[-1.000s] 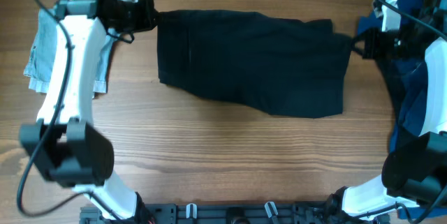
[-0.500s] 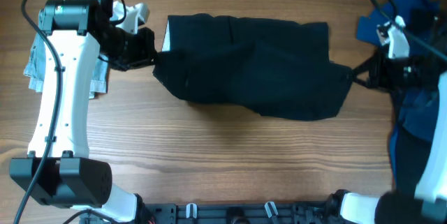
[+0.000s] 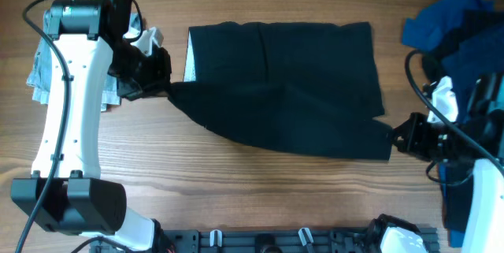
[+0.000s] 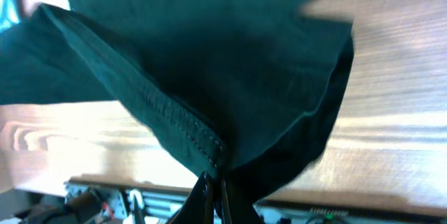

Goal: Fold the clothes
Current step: 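Lift the shorts with both grippers and lay them flat, waistband up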

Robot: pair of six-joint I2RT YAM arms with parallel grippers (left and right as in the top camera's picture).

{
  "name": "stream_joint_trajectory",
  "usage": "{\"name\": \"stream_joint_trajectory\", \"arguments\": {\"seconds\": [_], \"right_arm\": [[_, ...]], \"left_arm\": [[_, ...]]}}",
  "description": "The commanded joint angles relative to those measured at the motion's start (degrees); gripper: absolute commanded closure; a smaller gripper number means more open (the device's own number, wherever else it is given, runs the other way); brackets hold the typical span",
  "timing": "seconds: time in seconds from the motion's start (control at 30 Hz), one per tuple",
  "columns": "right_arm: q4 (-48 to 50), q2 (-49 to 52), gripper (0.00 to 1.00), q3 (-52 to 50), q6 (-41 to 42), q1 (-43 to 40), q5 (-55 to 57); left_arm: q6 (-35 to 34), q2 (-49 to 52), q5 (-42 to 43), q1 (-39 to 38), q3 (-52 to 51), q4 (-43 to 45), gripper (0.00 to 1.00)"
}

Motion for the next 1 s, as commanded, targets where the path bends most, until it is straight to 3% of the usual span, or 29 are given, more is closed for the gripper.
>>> {"name": "stream_joint_trajectory", "arguments": {"seconds": [0.0, 0.23, 0.5, 0.6, 0.63, 0.67, 0.7, 0.73, 0.77, 0.97], "right_arm": [[2.2, 0.1, 0.96, -8.5, 4.2, 0.1, 0.5], [7.4, 0.6, 0.96, -15.6, 6.3, 0.1, -2.3], [2.4, 0.6, 0.96, -15.9, 6.9, 0.1, -2.1], [1.0, 0.5, 0.96, -15.9, 7.0, 0.6, -2.1], [0.9, 0.5, 0.96, -15.9, 7.5, 1.4, -2.0], [0.9, 0.5, 0.92, -15.9, 7.8, 2.2, -1.9], [0.7, 0.5, 0.80, -15.9, 8.4, 3.1, -1.6], [0.4, 0.5, 0.69, -15.9, 8.4, 4.1, -1.6], [0.2, 0.5, 0.47, -15.9, 8.4, 5.2, -1.6], [0.8, 0.6, 0.19, -10.6, 8.4, 5.9, -0.7]], "left_arm": [[-2.5, -2.4, -0.9, -0.9, -5.8, -0.6, 0.96], [-7.1, -4.4, -0.8, -1.9, -21.4, 0.9, 0.96], [-7.1, -4.3, -0.9, -1.9, -37.6, 4.1, 0.96], [-7.1, -4.3, -1.2, -1.9, -38.6, 4.1, 0.96], [-7.1, -4.3, -1.2, -1.9, -38.6, 4.1, 0.91], [-7.1, -4.3, -1.2, -1.9, -38.6, 4.1, 0.64], [-7.1, -4.3, -1.1, -1.9, -38.6, 4.1, 0.21], [-7.1, -4.3, -1.0, -1.9, -38.6, 3.9, 0.00], [-7.1, -4.3, -1.0, -1.9, -38.6, 3.7, 0.00], [-5.3, -4.4, -0.4, -1.9, -32.8, 1.1, 0.00]]}}
